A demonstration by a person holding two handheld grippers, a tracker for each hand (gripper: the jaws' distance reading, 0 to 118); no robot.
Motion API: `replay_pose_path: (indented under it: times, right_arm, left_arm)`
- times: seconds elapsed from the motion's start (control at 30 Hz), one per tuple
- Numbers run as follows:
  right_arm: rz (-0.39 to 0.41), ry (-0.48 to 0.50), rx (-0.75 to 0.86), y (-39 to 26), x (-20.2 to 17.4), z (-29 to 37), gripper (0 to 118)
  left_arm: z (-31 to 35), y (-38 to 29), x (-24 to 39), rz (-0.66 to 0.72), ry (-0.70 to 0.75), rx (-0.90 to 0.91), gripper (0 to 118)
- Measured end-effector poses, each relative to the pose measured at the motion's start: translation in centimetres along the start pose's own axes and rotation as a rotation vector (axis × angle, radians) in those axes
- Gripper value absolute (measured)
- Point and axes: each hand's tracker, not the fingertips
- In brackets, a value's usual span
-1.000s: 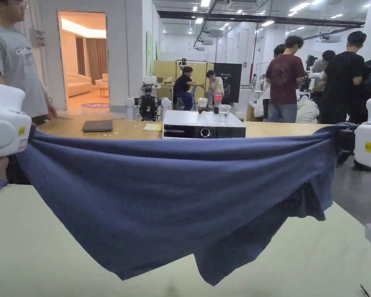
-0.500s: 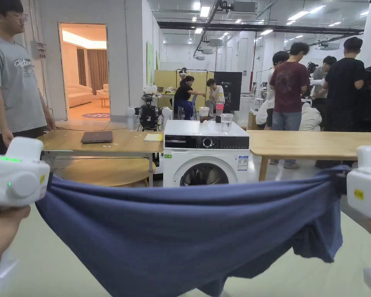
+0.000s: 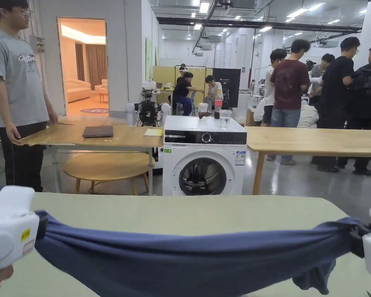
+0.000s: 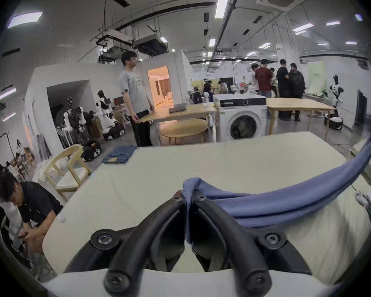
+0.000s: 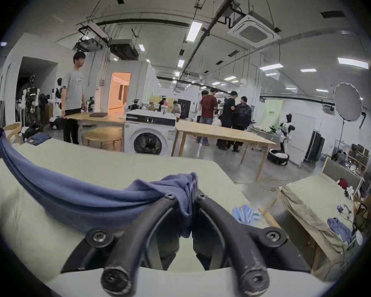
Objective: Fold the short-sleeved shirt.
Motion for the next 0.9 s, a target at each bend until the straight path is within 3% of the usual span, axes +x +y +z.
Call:
replay_pose_path:
  times: [0.17, 0.33, 0.4, 0.47, 0.5, 0.53, 0.6, 0.63, 0.67, 0.83, 0.9]
  right_arm:
    - [0.013, 0.031, -0.169, -10.3, 0.3, 5.5, 7]
    - [0.098, 0.086, -0.462, -20.7, -0.4, 7.7, 8]
    - [0.139, 0.054, -0.521, -23.1, -0.7, 7.7, 8]
    - [0.131, 0.060, -0.529, -23.0, -0.9, 7.7, 9]
    - [0.126, 0.056, -0.519, -22.0, -1.0, 8.1, 17]
    - [0.102, 0.065, -0.484, -20.5, -1.2, 8.8, 36]
    - [0.028, 0.157, -0.381, -16.7, -2.0, 11.0, 103]
    - [-0.012, 0.184, -0.302, -15.0, -2.6, 12.1, 115]
    - [-0.043, 0.201, -0.225, -13.5, -3.4, 13.1, 118]
    - [-0.192, 0.230, 0.115, -7.8, -8.1, 15.7, 118]
    - [-0.189, 0.252, 0.198, -7.0, -10.0, 16.2, 118]
  left_arm:
    - [3.4, -11.7, 0.4, -0.008, -0.067, -0.178, 0]
    - [4.7, -23.5, 0.1, 0.101, -0.098, -0.411, 0]
    - [4.6, -25.8, 0.1, 0.147, -0.096, -0.442, 0]
    - [5.0, -25.7, 0.6, 0.117, -0.099, -0.414, 0]
    - [5.6, -24.9, 0.9, 0.068, -0.063, -0.368, 7]
    - [6.5, -23.8, 1.3, 0.027, -0.030, -0.325, 27]
    - [8.7, -21.3, 2.5, -0.016, 0.026, -0.218, 100]
    - [10.3, -19.5, 3.4, -0.025, 0.015, -0.134, 108]
    - [11.5, -18.1, 4.3, -0.029, -0.014, -0.053, 108]
    - [13.8, -13.2, 8.9, -0.012, -0.115, 0.176, 108]
    - [13.9, -12.9, 10.5, -0.015, -0.134, 0.193, 108]
